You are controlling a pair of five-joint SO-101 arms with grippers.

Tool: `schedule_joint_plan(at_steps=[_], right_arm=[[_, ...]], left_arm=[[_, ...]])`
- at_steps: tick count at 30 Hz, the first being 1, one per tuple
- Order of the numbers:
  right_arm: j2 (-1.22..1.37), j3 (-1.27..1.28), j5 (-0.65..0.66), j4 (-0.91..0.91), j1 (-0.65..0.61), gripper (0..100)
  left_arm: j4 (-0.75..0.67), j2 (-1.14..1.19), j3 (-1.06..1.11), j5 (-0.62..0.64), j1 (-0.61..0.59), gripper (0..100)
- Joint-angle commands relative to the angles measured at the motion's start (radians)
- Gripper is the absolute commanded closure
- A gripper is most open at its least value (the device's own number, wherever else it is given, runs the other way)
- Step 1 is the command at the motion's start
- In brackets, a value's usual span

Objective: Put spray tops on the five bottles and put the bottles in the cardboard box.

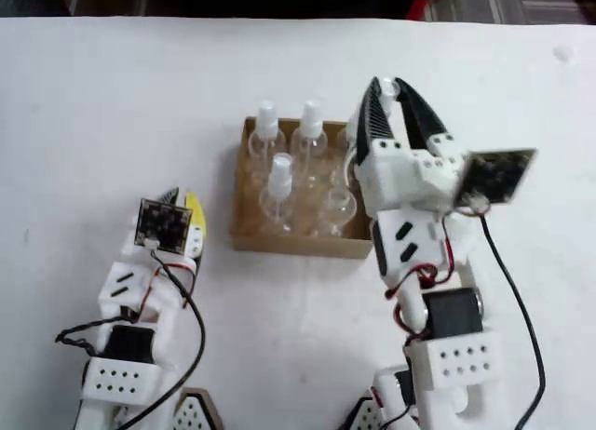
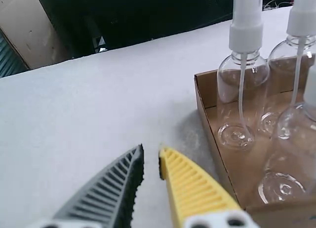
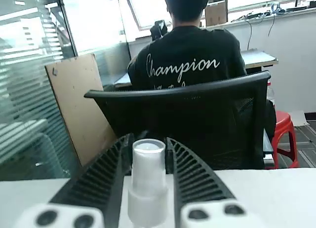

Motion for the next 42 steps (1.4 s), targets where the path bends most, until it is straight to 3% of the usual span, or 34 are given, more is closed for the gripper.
schedule_joint_plan(at_steps=[1, 17, 39, 42], right_arm=[[-0.104, -0.003, -0.044, 0.035, 0.007, 98.4], [-0.130, 0.184, -0.041, -0.105, 0.008, 98.4], [-0.128, 0.316, -0.040, -0.104, -0.001, 98.3], [-0.128, 0.347, 0.018, -0.107, -0.050, 98.3]], left_arm=[[-0.021, -0.012, -0.018, -0.011, 0.004, 94], [-0.021, -0.012, -0.018, -0.011, 0.007, 94], [-0.021, -0.012, -0.018, -0.011, 0.008, 94], [-0.021, -0.012, -0.018, -0.011, 0.008, 94]])
